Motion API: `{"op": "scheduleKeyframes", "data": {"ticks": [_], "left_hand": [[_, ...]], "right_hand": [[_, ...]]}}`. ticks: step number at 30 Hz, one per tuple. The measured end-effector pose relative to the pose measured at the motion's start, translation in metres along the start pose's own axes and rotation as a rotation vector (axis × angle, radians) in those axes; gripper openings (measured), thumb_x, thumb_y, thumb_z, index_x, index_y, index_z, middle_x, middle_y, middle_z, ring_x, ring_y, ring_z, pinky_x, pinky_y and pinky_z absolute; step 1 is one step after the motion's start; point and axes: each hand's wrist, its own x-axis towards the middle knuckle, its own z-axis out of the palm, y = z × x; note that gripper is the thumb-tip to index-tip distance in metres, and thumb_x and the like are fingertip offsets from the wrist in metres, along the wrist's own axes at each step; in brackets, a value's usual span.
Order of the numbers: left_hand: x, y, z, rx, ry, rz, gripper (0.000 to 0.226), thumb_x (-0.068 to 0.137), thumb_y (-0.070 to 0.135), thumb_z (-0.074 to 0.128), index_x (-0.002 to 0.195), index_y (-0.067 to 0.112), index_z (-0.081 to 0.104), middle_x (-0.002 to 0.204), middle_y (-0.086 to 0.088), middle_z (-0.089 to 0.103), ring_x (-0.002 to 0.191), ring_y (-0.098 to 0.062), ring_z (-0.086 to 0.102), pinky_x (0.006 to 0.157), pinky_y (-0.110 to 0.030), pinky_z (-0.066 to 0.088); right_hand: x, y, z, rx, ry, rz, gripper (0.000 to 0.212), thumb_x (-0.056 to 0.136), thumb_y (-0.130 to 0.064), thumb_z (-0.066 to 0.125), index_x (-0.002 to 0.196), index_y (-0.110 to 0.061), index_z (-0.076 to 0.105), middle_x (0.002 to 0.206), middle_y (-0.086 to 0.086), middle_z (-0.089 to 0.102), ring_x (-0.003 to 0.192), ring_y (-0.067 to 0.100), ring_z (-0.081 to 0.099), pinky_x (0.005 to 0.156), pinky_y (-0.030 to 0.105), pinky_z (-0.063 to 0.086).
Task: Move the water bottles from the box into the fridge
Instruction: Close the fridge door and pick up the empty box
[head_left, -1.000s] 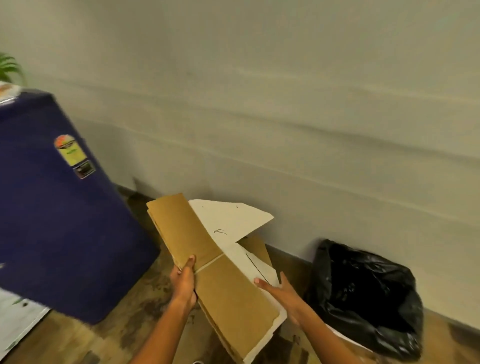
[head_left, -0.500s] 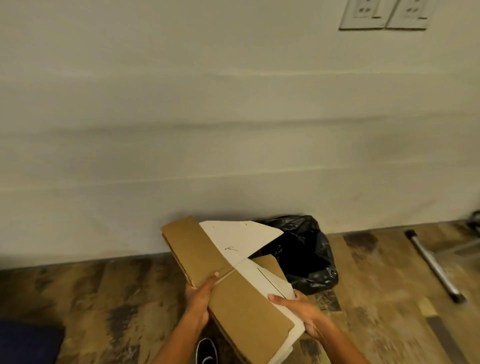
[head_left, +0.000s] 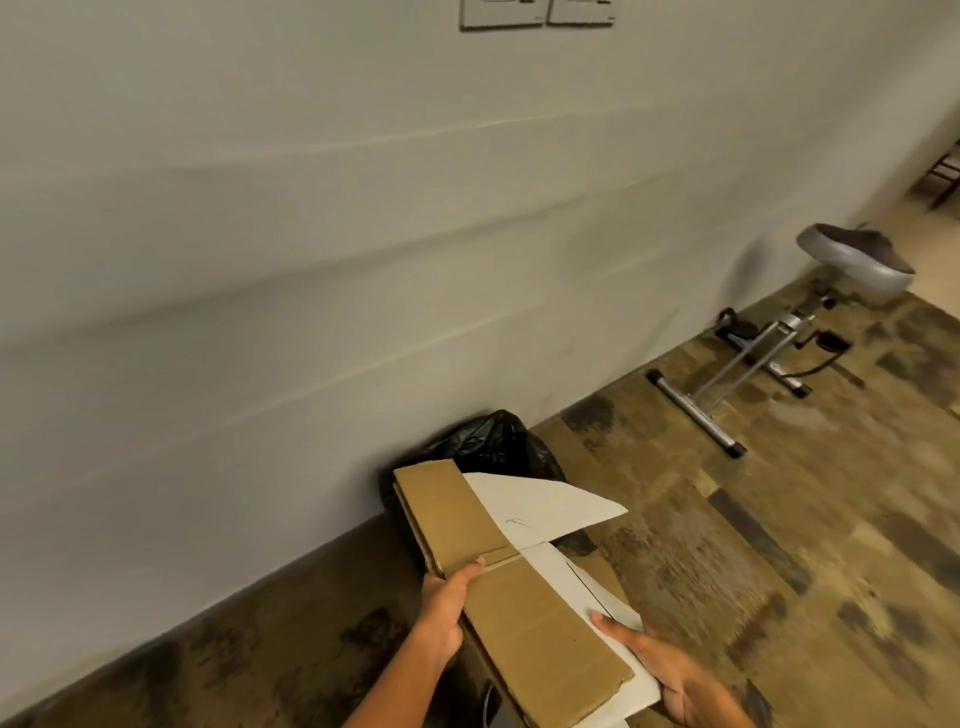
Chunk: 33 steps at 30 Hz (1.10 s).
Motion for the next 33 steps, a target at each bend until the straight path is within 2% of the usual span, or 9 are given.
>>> {"op": "scheduleKeyframes", "data": {"ticks": [5,10,15,18,21,25,29,31,33], "left_hand": [[0.028,0.000,0.024,0.068,-0.036,-0.098,0.071,0.064,0.020,0.088,0.123,0.008,0.051,0.111,-0.021,0.066,0.101,-0.037,0.065,0.088,-0.052,0.054],[0.048,0.018,0.050,0.051,0.026,-0.184,0.042,0.080,0.017,0.078,0.114,0.003,0.058,0.109,-0.024,0.066,0.097,-0.038,0.063,0.068,-0.039,0.052],[0.110,0.023,0.049,0.067,0.102,-0.216,0.053,0.075,0.029,0.081,0.115,0.003,0.060,0.105,-0.025,0.070,0.100,-0.042,0.066,0.095,-0.056,0.050],[0.105,0.051,0.066,0.099,0.137,-0.205,0.043,0.085,0.030,0.072,0.115,0.003,0.059,0.104,-0.025,0.069,0.097,-0.040,0.066,0.087,-0.053,0.054],[0.092,0.080,0.084,0.068,0.106,-0.194,0.023,0.095,0.022,0.058,0.105,0.001,0.059,0.096,-0.022,0.066,0.085,-0.034,0.063,0.066,-0.040,0.050],[0.091,0.095,0.077,0.057,0.138,-0.224,0.027,0.090,0.024,0.061,0.097,-0.001,0.062,0.073,-0.017,0.062,0.065,-0.029,0.058,0.058,-0.034,0.046],[0.098,0.099,0.062,-0.063,0.175,-0.279,0.020,0.091,0.018,0.059,0.091,-0.002,0.059,0.068,-0.017,0.059,0.059,-0.030,0.057,0.053,-0.033,0.048],[0.101,0.100,0.060,-0.128,0.211,-0.254,0.018,0.095,0.014,0.055,0.090,-0.003,0.057,0.073,-0.018,0.057,0.065,-0.030,0.055,0.054,-0.035,0.049],[0.105,0.101,0.059,-0.182,0.299,-0.220,0.016,0.097,0.010,0.052,0.088,-0.002,0.053,0.076,-0.017,0.053,0.068,-0.029,0.052,0.054,-0.038,0.048]], "right_hand": [[0.022,-0.010,-0.012,0.049,0.029,0.119,0.108,0.024,-0.033,0.104,0.120,-0.004,0.064,0.105,0.025,0.072,0.092,0.043,0.071,0.083,0.054,0.057],[0.052,-0.054,-0.013,0.103,0.002,0.110,0.094,0.031,-0.027,0.102,0.113,-0.002,0.066,0.100,0.025,0.072,0.091,0.041,0.071,0.085,0.054,0.057],[0.075,-0.111,0.009,0.186,0.008,0.088,0.052,0.066,-0.008,0.088,0.109,0.004,0.062,0.094,0.027,0.072,0.085,0.041,0.070,0.071,0.052,0.059],[0.100,-0.131,0.020,0.236,0.011,0.101,0.077,0.055,-0.005,0.091,0.120,0.005,0.051,0.102,0.028,0.068,0.084,0.042,0.070,0.060,0.054,0.059],[0.124,-0.153,0.037,0.287,0.062,0.121,0.080,0.070,-0.001,0.084,0.134,0.003,0.037,0.113,0.027,0.063,0.087,0.039,0.066,0.052,0.049,0.059],[0.156,-0.171,0.069,0.311,0.053,0.144,0.111,0.074,-0.007,0.083,0.153,-0.019,0.005,0.129,0.021,0.055,0.096,0.040,0.065,0.067,0.066,0.055],[0.145,-0.199,0.099,0.342,0.039,0.157,0.123,0.080,-0.007,0.078,0.151,-0.027,-0.021,0.133,0.012,0.043,0.115,0.039,0.055,0.085,0.064,0.052],[0.153,-0.201,0.110,0.314,0.016,0.151,0.116,0.084,-0.010,0.075,0.153,-0.020,-0.018,0.125,0.012,0.039,0.118,0.039,0.053,0.092,0.061,0.050],[0.171,-0.197,0.124,0.184,-0.044,0.150,0.098,0.084,-0.018,0.074,0.153,-0.004,0.005,0.134,0.015,0.047,0.120,0.040,0.055,0.094,0.056,0.052]]}}
